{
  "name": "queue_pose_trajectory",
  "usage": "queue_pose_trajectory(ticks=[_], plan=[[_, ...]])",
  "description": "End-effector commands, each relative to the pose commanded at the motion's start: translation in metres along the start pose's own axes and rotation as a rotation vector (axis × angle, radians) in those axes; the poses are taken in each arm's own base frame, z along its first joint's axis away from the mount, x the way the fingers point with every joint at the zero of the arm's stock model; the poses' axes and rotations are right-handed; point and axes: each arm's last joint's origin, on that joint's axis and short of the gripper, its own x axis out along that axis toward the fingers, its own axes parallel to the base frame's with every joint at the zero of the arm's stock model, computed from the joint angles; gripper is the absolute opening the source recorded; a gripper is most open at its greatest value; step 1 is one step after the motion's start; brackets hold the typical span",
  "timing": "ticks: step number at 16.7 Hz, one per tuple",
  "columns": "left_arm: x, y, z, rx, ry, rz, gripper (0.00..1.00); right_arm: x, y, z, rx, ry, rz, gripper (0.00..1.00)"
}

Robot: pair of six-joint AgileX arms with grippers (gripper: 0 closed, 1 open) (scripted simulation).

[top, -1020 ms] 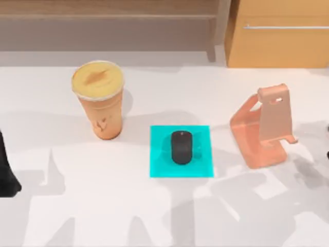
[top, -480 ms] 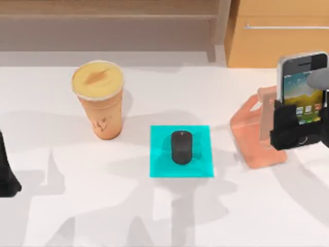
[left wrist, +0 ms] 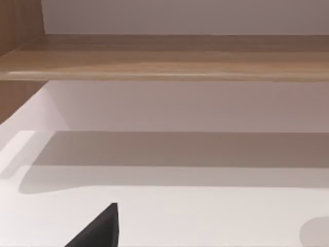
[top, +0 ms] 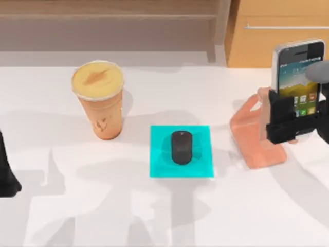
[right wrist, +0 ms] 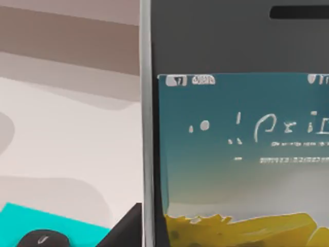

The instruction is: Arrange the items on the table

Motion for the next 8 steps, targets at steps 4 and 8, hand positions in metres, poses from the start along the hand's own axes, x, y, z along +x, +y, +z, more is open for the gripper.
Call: queue_pose_trajectory(ticks=[4,8], plan=[[0.0,0.0,0.0,0.0,0.0,0.0,1.0,-0.002,0.01,0.028,-0.044,-0.14,0.091,0.0],[0.0,0.0,0.0,0.0,0.0,0.0,1.0,0.028,0.005,0.016,-0.057,-0.075,0.054,0.0]])
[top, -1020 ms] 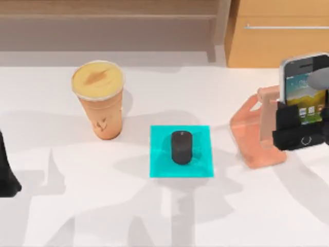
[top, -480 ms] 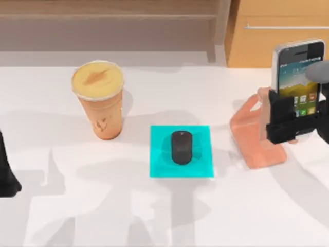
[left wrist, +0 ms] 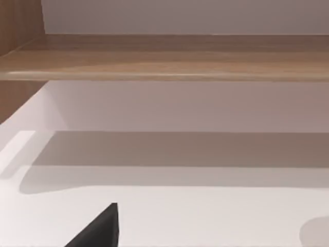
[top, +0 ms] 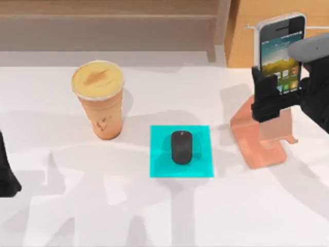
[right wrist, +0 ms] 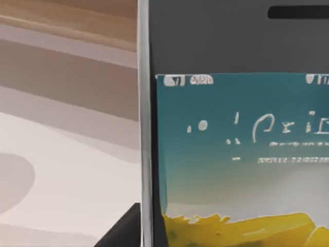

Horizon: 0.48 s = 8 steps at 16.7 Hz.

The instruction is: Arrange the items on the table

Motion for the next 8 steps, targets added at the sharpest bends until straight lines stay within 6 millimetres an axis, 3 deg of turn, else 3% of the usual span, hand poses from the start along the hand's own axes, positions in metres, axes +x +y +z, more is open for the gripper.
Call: queue_pose_trajectory(ticks=[4,8], plan=[[0.0,0.0,0.0,0.0,0.0,0.0,1.0,0.02,-0.009,-0.034,0.06,0.128,-0.086,0.0],[0.0,0.0,0.0,0.0,0.0,0.0,1.0,0.022,-0.01,-0.037,0.069,0.141,-0.097,0.0]])
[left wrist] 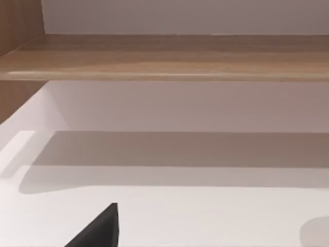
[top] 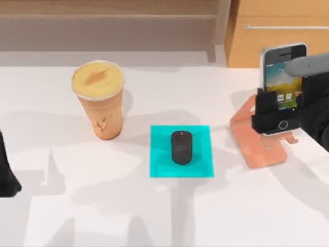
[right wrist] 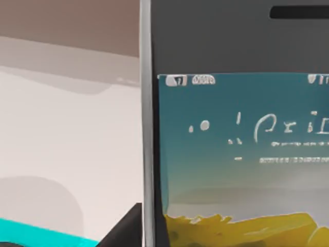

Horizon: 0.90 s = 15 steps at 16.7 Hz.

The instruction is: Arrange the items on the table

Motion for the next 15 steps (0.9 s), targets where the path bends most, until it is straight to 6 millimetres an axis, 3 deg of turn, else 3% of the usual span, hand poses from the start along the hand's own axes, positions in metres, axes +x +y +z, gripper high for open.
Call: queue_pose_trajectory(ticks=[1,14,15], plan=[[0.0,0.0,0.0,0.0,0.0,0.0,1.0,0.0,0.0,0.0,0.0,0.0,0.0,0.0],[0.0,0.0,0.0,0.0,0.0,0.0,1.0,0.0,0.0,0.0,0.0,0.0,0.0,0.98],[0.0,0.0,0.0,0.0,0.0,0.0,1.0,0.0,0.0,0.0,0.0,0.0,0.0,1.0]])
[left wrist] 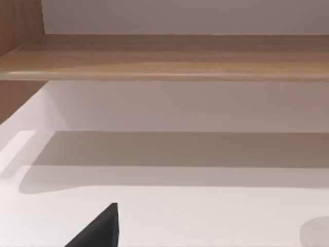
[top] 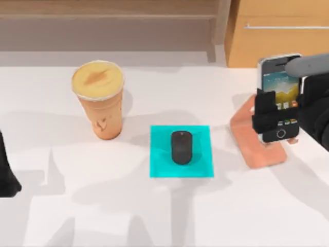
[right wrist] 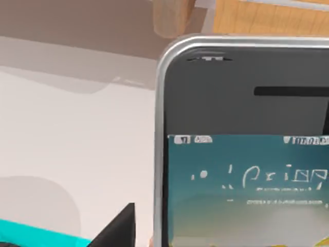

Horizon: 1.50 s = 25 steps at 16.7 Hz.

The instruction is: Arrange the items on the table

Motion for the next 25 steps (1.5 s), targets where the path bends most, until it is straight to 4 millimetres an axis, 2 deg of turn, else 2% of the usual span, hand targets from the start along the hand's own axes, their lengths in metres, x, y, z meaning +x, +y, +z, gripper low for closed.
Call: queue_pose_trajectory(ticks=[9,16,19,22,25], plan=[[0.0,0.0,0.0,0.0,0.0,0.0,1.0,-0.001,0.0,0.0,0.0,-0.001,0.001,1.0],[0.0,0.0,0.0,0.0,0.0,0.0,1.0,-0.026,0.007,-0.012,-0.001,0.0,0.001,1.0],[0.0,0.0,0.0,0.0,0.0,0.0,1.0,-0.027,0.007,-0.012,0.0,-0.001,0.001,1.0],[0.0,0.0,0.0,0.0,0.0,0.0,1.0,-0.027,0.004,-0.011,0.003,-0.005,-0.003,1.0],[0.0,0.0,0.0,0.0,0.0,0.0,1.0,-0.038,-0.008,-0.013,0.019,-0.032,-0.013,1.0]])
